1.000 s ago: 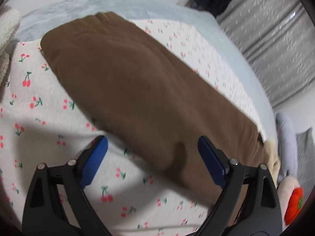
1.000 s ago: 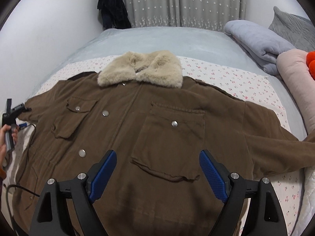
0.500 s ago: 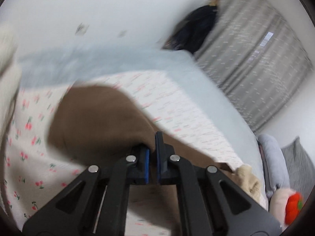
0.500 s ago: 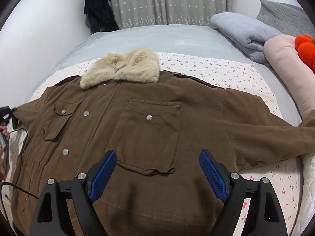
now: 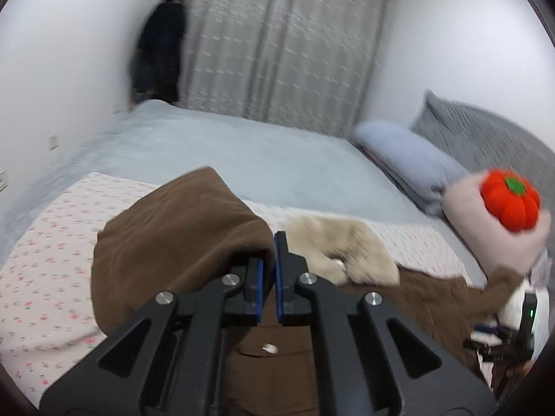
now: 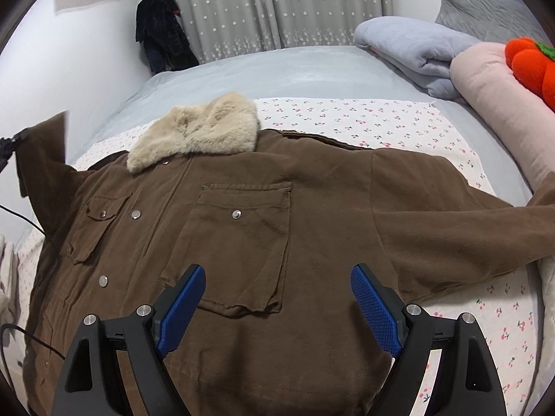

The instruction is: Fold large clothes

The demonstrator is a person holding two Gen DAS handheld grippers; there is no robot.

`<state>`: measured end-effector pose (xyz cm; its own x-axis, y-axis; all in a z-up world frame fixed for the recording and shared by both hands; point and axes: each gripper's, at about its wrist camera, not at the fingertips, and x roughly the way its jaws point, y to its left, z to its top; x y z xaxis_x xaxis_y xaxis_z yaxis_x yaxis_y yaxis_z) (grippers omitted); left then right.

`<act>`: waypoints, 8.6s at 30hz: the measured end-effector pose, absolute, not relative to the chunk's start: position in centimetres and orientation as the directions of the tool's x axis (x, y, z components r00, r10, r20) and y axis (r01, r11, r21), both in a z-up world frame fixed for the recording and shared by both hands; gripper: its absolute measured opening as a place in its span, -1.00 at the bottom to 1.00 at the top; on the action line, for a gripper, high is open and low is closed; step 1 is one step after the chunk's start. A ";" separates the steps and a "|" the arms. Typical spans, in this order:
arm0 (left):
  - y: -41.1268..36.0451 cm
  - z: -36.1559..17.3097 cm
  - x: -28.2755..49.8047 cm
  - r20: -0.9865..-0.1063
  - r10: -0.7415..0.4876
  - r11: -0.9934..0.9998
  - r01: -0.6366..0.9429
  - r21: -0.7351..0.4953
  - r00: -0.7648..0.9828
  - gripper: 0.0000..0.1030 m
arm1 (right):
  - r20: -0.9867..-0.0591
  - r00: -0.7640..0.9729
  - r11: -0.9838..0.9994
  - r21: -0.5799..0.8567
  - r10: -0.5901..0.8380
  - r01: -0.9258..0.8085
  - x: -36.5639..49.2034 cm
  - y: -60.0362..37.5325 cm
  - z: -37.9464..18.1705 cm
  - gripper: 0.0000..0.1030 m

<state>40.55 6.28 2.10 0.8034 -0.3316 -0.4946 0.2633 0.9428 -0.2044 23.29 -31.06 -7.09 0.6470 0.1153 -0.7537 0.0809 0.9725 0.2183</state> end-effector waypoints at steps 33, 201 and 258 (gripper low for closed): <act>17.1 1.3 30.5 -0.784 -0.151 0.984 0.165 -0.063 0.602 0.63 | -0.754 0.586 0.940 0.120 0.296 -0.320 31.9 -9.7 -3.1 0.70; 0.4 -13.1 36.3 -0.844 -0.454 0.884 0.258 -0.389 0.284 0.19 | -0.684 0.676 0.932 0.362 0.273 -0.009 30.2 -36.0 -1.7 0.53; -1.2 -10.4 44.2 -0.782 -0.394 0.906 0.346 -0.244 0.482 0.24 | -0.637 0.697 0.857 0.511 0.329 0.062 31.2 -41.9 -6.8 0.19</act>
